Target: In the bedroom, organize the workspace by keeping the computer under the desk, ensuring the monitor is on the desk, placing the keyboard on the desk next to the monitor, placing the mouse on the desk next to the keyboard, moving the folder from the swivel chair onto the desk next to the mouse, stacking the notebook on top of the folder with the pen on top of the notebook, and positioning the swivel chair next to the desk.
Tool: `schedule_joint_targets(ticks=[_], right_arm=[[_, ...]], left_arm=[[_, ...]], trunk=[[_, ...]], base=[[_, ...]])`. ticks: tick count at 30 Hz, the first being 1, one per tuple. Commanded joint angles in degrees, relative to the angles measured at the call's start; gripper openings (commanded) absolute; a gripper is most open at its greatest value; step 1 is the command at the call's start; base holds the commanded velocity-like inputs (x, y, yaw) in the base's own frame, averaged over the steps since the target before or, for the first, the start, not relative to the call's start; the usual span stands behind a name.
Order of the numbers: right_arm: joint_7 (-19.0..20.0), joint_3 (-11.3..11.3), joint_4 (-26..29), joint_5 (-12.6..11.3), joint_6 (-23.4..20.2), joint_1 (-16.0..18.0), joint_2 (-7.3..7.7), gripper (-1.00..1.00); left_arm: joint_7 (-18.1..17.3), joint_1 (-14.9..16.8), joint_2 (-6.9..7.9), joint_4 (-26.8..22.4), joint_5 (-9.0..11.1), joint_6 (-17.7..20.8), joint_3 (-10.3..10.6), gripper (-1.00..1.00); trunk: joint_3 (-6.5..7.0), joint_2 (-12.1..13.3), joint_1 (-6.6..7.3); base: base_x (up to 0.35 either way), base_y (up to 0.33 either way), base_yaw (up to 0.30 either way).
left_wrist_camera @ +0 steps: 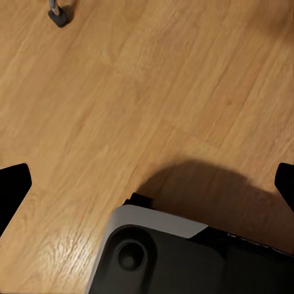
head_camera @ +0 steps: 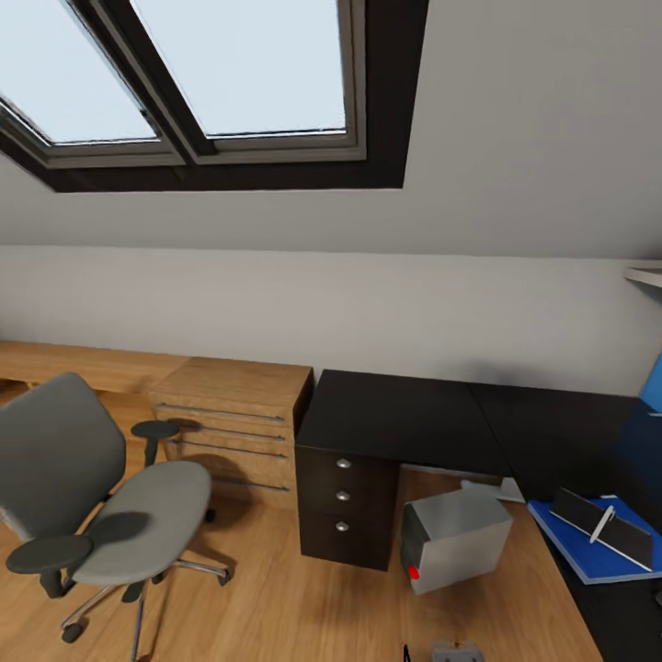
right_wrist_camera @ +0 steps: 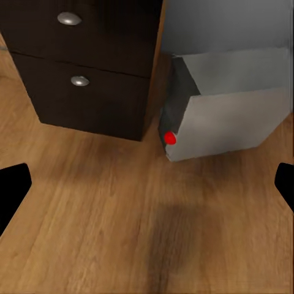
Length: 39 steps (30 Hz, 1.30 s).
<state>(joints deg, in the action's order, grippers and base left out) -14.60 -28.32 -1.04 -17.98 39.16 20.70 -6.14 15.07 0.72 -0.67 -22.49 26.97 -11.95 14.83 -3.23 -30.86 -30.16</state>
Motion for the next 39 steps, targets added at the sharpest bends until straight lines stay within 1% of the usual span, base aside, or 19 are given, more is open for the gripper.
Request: schedule_joint_targets(ticks=[1, 4, 6, 7, 8, 9, 10, 11, 15, 16, 17, 19, 20, 23, 24, 29, 30, 34, 39], right_arm=[[-0.32, -0.74, -0.10, 0.22, 0.96, -0.45, 0.32, 1.00], [-0.33, -0.79, -0.10, 1.55, 4.27, -2.64, 1.27, 1.00], [-0.34, -0.78, -0.10, 2.53, 5.17, -3.53, 1.47, 1.00], [-0.35, -0.76, -0.10, 4.04, 5.86, -4.73, 1.72, 1.00], [-0.39, -0.75, -0.10, 4.84, 6.21, -5.37, 1.88, 1.00], [-0.48, -0.76, -0.10, 6.13, 7.27, -6.59, 2.25, 1.00], [-0.59, -0.74, -0.08, 7.01, 9.31, -7.69, 2.56, 1.00], [-0.66, -0.72, -0.09, 7.57, 12.39, -8.67, 2.84, 1.00], [-0.76, -0.74, -0.10, 8.20, 19.16, -10.02, 3.19, 1.00], [-0.76, -0.74, -0.10, 8.20, 19.16, -10.02, 3.19, 1.00], [-0.84, -0.76, -0.10, 8.23, 20.84, -10.50, 3.02, 1.00], [-0.85, -0.77, -0.10, 8.19, 20.84, -10.57, 2.97, 1.00], [-0.86, -0.79, -0.10, 8.18, 20.84, -10.61, 2.94, 1.00], [-0.86, -0.80, -0.10, 8.16, 20.84, -10.64, 2.92, 1.00], [-0.88, -0.83, -0.10, 8.15, 20.84, -10.66, 2.90, 1.00], [-1.56, -0.86, -0.14, 8.14, 20.84, -10.67, 2.64, 1.00], [-1.77, -0.86, -0.16, 8.14, 20.84, -10.67, 2.49, 1.00], [-2.19, -0.86, -0.17, 8.14, 20.84, -10.71, 2.29, 1.00], [-2.80, -0.86, -0.18, 8.16, 20.84, -10.74, 2.16, 1.00]], left_arm=[[0.40, 0.07, 0.04, 0.05, 0.46, -0.38, 0.49, 1.00], [0.35, 0.05, 0.30, 0.68, 0.52, -1.01, 0.58, 1.00], [0.28, 0.06, 0.47, 2.03, 0.53, -1.83, 0.60, 1.00], [0.15, 0.06, 0.57, 5.06, 0.50, -4.50, 0.62, 1.00], [0.07, 0.06, 0.61, 6.85, 0.49, -6.30, 0.62, 1.00], [-0.05, 0.07, 0.66, 10.31, 0.45, -10.26, 0.68, 1.00], [-0.14, 0.07, 0.70, 13.56, 0.39, -14.39, 0.73, 1.00], [-0.21, 0.07, 0.74, 16.34, 0.37, -18.12, 0.74, 1.00], [-0.28, 0.06, 1.06, 19.52, 0.45, -23.80, 0.66, 1.00], [-0.28, 0.06, 1.06, 19.52, 0.45, -23.80, 0.66, 1.00], [-0.13, 0.07, 0.80, 20.66, 0.46, -27.15, 0.66, 1.00], [-0.05, 0.04, 0.61, 20.84, 0.46, -27.79, 0.66, 1.00], [0.02, 0.02, 0.28, 20.96, 0.46, -28.43, 0.65, 1.00], [0.09, 0.00, -0.41, 21.06, 0.46, -29.93, 0.60, 1.00], [0.16, -0.01, -0.91, 21.13, 0.50, -32.49, 0.57, 1.00], [0.11, -0.02, -1.10, 21.16, 0.47, -34.78, 0.56, 1.00], [0.01, 0.00, -1.13, 21.16, 0.40, -36.27, 0.57, 1.00], [-0.18, 0.04, -1.15, 21.17, 0.28, -39.81, 0.61, 1.00], [-0.26, 0.06, -1.23, 21.17, 0.22, -43.26, 0.63, 1.00]], trunk=[[0.10, 0.32, 0.20], [0.67, 1.53, 0.86], [1.03, 2.33, 1.30], [1.22, 2.73, 1.52], [1.40, 3.13, 1.74], [1.58, 3.53, 1.96], [1.76, 3.93, 2.18], [1.94, 4.33, 2.40], [2.66, 5.94, 3.27], [2.84, 6.34, 3.49], [3.02, 6.74, 3.71], [3.38, 7.54, 4.15], [3.56, 7.94, 4.37], [3.56, 7.94, 4.37], [3.56, 7.94, 4.37], [3.56, 7.94, 4.37], [3.56, 7.94, 4.37], [3.56, 7.94, 4.37], [3.56, 7.94, 4.37]], base=[[0.000, 0.000, 0.263], [0.000, 0.000, 0.270], [0.000, 0.000, 0.274], [0.000, 0.000, 0.276], [0.000, 0.000, 0.276], [0.000, 0.000, 0.277], [0.000, 0.000, 0.278], [0.000, 0.000, 0.279], [0.000, 0.000, 0.279], [0.000, 0.000, 0.279], [0.000, 0.000, 0.279], [0.000, 0.000, 0.279], [0.000, 0.000, 0.280], [0.000, 0.000, 0.280], [0.000, 0.000, 0.280], [0.000, 0.000, 0.280], [0.000, 0.000, 0.281], [0.000, 0.000, 0.281], [0.000, 0.000, 0.281]])
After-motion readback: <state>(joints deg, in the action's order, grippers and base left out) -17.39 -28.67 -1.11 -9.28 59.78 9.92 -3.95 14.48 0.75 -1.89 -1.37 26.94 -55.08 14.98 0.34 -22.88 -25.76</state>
